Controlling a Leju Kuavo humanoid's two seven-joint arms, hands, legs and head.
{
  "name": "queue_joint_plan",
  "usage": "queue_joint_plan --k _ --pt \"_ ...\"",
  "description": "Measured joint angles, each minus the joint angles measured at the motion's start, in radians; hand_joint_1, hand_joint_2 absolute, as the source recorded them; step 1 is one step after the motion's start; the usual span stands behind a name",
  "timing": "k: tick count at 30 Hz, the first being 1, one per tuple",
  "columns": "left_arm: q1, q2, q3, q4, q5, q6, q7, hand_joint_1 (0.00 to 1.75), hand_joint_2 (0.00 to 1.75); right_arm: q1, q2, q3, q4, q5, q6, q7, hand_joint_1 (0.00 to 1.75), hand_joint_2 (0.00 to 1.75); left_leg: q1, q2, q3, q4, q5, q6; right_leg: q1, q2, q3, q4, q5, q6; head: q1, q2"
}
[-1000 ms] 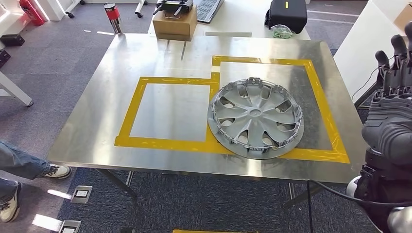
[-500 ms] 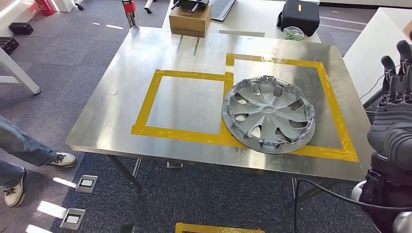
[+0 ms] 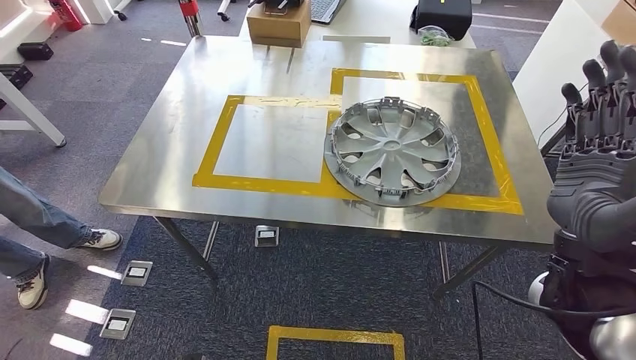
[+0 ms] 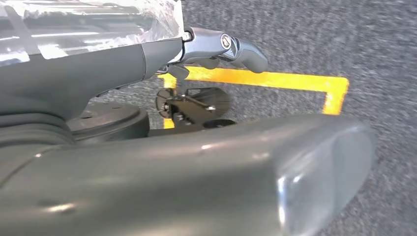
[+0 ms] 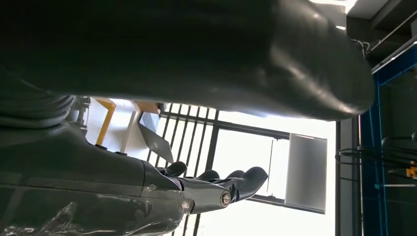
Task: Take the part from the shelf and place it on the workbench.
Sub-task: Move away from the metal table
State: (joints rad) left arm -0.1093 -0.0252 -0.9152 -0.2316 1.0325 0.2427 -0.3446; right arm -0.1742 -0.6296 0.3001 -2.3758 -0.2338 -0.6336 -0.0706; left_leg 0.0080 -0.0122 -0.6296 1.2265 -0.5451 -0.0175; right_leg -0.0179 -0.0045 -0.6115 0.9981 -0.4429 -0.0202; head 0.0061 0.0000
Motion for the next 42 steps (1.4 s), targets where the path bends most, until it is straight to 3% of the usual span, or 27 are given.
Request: queue_joint_plan --k 2,4,6,7,9,11,12,13,14,16,18,20,22,23,26,27,28,29,31,33,34,35,37,38,39,41,42 --pt "-0.002 0.001 0.000 0.000 0.000 0.001 0.000 0.00 0.00 0.000 0.000 0.001 0.000 0.000 0.000 0.000 0.00 0.00 -0.003 0.000 0.108 -0.142 0.009 0.011 0.001 -0.001 -0.021 0.011 0.012 0.008 -0.002 0.000" --pt "-0.005 0.001 0.000 0.000 0.000 0.001 -0.001 0.00 0.00 -0.001 0.000 0.002 0.000 0.000 0.001 0.000 0.00 0.00 -0.008 -0.001 0.159 -0.224 -0.008 0.024 0.001 -0.004 -0.030 0.013 0.027 0.020 -0.002 0.000" --pt "-0.005 0.001 0.000 0.000 0.000 0.002 -0.001 0.00 0.00 0.000 0.000 0.003 0.001 0.001 0.002 0.000 0.00 0.00 -0.010 0.000 0.152 -0.236 0.004 0.042 -0.001 -0.004 -0.032 0.008 0.042 0.034 -0.001 0.000" --pt "-0.004 0.001 0.000 0.000 0.001 0.002 -0.001 0.00 0.00 0.000 0.000 0.004 0.001 0.000 0.002 0.000 0.00 0.00 -0.009 0.002 0.146 -0.240 0.015 0.051 -0.002 -0.003 -0.036 0.012 0.032 0.039 0.000 0.000" --pt "-0.003 0.000 0.000 0.000 0.001 0.002 -0.001 0.00 0.00 0.000 0.000 0.006 0.002 0.000 0.002 0.000 0.00 0.00 -0.006 0.007 0.127 -0.245 0.038 0.066 -0.004 -0.001 -0.056 0.069 -0.040 0.046 0.006 0.000" --pt "-0.003 0.000 0.000 0.000 0.001 0.002 -0.001 0.00 0.00 0.003 0.000 0.009 0.004 0.000 0.002 0.000 0.00 0.00 -0.009 0.009 0.099 -0.242 0.061 0.073 -0.004 -0.001 -0.085 0.193 -0.137 0.051 0.016 0.000" --pt "-0.003 0.000 0.000 0.000 0.001 0.001 -0.001 0.00 0.00 0.006 0.001 0.010 0.005 0.000 0.002 0.000 0.00 0.00 -0.011 0.009 0.082 -0.240 0.073 0.074 -0.004 -0.001 -0.092 0.248 -0.160 0.052 0.020 0.000" --pt "-0.002 0.000 0.000 0.000 0.001 0.001 -0.001 0.00 0.00 0.009 0.001 0.012 0.006 0.000 0.002 0.000 0.00 0.00 -0.013 0.010 0.065 -0.237 0.084 0.075 -0.003 -0.001 -0.088 0.280 -0.159 0.052 0.023 0.000" --pt "-0.002 0.000 0.000 0.000 0.001 0.001 -0.001 0.00 0.00 0.010 0.001 0.014 0.008 0.000 0.002 0.000 0.00 0.00 -0.015 0.010 0.047 -0.234 0.094 0.075 -0.003 -0.001 -0.067 0.278 -0.138 0.050 0.026 0.000" --pt "-0.002 0.000 0.000 0.000 0.001 0.001 -0.001 0.00 0.00 0.011 0.001 0.016 0.009 0.001 0.002 -0.001 0.00 0.00 -0.018 0.010 0.017 -0.226 0.113 0.073 0.000 -0.001 0.019 0.181 -0.091 0.040 0.031 0.000" --pt "-0.002 -0.001 0.000 0.000 0.001 0.001 -0.002 0.00 0.00 0.011 0.001 0.016 0.009 0.002 0.002 -0.003 0.00 0.00 -0.021 0.009 -0.004 -0.218 0.130 0.066 0.007 -0.003 0.115 0.042 -0.094 0.025 0.033 0.000" --pt "-0.001 -0.001 0.000 0.000 0.002 0.001 -0.002 0.00 0.00 0.011 0.001 0.016 0.009 0.003 0.003 -0.005 0.00 0.00 -0.021 0.009 -0.015 -0.217 0.149 0.054 0.014 -0.003 0.149 -0.023 -0.105 0.013 0.034 0.000" --pt "0.001 -0.001 0.000 0.000 0.002 0.001 -0.003 0.00 0.00 0.012 0.001 0.017 0.010 0.004 0.003 -0.006 0.00 0.00 -0.019 0.007 -0.023 -0.216 0.154 0.041 0.011 -0.005 0.137 -0.030 -0.085 0.002 0.035 0.000" --pt "0.002 0.000 0.000 0.000 0.002 0.001 -0.003 0.00 0.00 0.012 0.002 0.019 0.011 0.004 0.004 -0.006 0.00 0.00 -0.018 0.007 -0.030 -0.201 0.130 0.034 0.008 -0.007 0.128 -0.034 -0.073 -0.004 0.033 0.000" --pt "0.003 0.001 0.000 0.000 0.002 0.001 -0.003 0.00 0.00 0.013 0.005 0.023 0.013 0.004 0.004 -0.006 0.00 0.00 -0.010 0.007 -0.064 -0.053 -0.016 0.016 0.004 -0.010 0.090 -0.033 -0.038 -0.014 0.017 0.000" --pt "0.003 0.001 0.000 0.000 0.002 0.001 -0.003 0.00 0.00 0.013 0.006 0.024 0.014 0.005 0.005 -0.005 0.00 0.00 -0.007 0.007 -0.070 0.005 -0.045 0.012 0.004 -0.010 0.074 -0.030 -0.027 -0.013 0.012 0.000" --pt "0.003 0.001 0.000 0.000 0.002 0.001 -0.003 0.00 0.00 0.014 0.007 0.024 0.015 0.005 0.005 -0.005 0.00 0.00 -0.005 0.007 -0.066 0.044 -0.048 0.009 0.003 -0.010 0.056 -0.025 -0.017 -0.012 0.008 0.000" --pt "0.002 0.001 0.000 0.000 0.002 0.001 -0.003 0.00 0.00 0.014 0.008 0.025 0.016 0.006 0.005 -0.005 0.00 0.00 -0.003 0.007 -0.048 0.054 -0.029 0.007 0.002 -0.009 0.036 -0.018 -0.007 -0.009 0.004 0.000" --pt "0.001 0.001 0.000 0.000 0.002 0.001 -0.003 0.00 0.00 0.014 0.009 0.025 0.017 0.006 0.006 -0.005 0.00 0.00 0.001 0.007 0.031 -0.019 0.021 0.006 -0.001 -0.009 -0.003 0.000 0.010 -0.001 0.000 0.000" --pt "-0.001 0.001 0.000 0.000 0.002 0.000 -0.003 0.00 0.00 0.014 0.010 0.024 0.017 0.008 0.006 -0.006 0.00 0.00 -0.001 0.005 0.126 -0.148 0.012 0.014 -0.001 -0.008 -0.030 0.018 0.024 0.010 -0.003 0.000" --pt "-0.002 0.001 0.000 0.000 0.002 0.000 -0.003 0.00 0.00 0.014 0.010 0.024 0.017 0.009 0.007 -0.006 0.00 0.00 -0.004 0.004 0.151 -0.191 -0.003 0.021 -0.002 -0.009 -0.037 0.022 0.031 0.017 -0.002 0.000" --pt "-0.002 0.001 0.000 0.000 0.002 0.000 -0.003 0.00 0.00 0.014 0.010 0.024 0.017 0.010 0.007 -0.006 0.00 0.00 -0.007 0.003 0.159 -0.213 -0.012 0.030 -0.002 -0.010 -0.040 0.021 0.040 0.024 -0.002 0.000" --pt "-0.001 0.001 0.000 0.000 0.003 0.000 -0.003 0.00 0.00 0.015 0.010 0.024 0.017 0.010 0.008 -0.006 0.00 0.00 -0.008 0.006 0.143 -0.219 0.003 0.048 -0.004 -0.008 -0.043 0.017 0.048 0.037 0.001 0.000" --pt "0.000 0.001 0.000 0.000 0.003 -0.001 -0.003 0.00 0.00 0.015 0.010 0.024 0.018 0.010 0.008 -0.006 0.00 0.00 -0.007 0.008 0.135 -0.221 0.013 0.056 -0.005 -0.007 -0.048 0.026 0.030 0.042 0.003 0.000" --pt "0.000 0.000 0.000 0.000 0.003 -0.001 -0.003 0.00 0.00 0.016 0.011 0.024 0.018 0.010 0.008 -0.006 0.00 0.00 -0.006 0.011 0.124 -0.224 0.025 0.064 -0.006 -0.005 -0.057 0.053 -0.006 0.046 0.006 0.000" --pt "0.000 0.000 0.000 0.000 0.003 0.000 -0.004 0.00 0.00 0.019 0.011 0.024 0.019 0.010 0.007 -0.006 0.00 0.00 -0.007 0.013 0.098 -0.224 0.044 0.072 -0.006 -0.004 -0.084 0.161 -0.104 0.048 0.016 0.000" --pt "0.000 0.000 0.000 0.000 0.003 0.001 -0.004 0.00 0.00 0.023 0.011 0.024 0.019 0.011 0.006 -0.006 0.00 0.00 -0.009 0.013 0.084 -0.223 0.054 0.074 -0.006 -0.004 -0.095 0.223 -0.133 0.048 0.021 0.000"
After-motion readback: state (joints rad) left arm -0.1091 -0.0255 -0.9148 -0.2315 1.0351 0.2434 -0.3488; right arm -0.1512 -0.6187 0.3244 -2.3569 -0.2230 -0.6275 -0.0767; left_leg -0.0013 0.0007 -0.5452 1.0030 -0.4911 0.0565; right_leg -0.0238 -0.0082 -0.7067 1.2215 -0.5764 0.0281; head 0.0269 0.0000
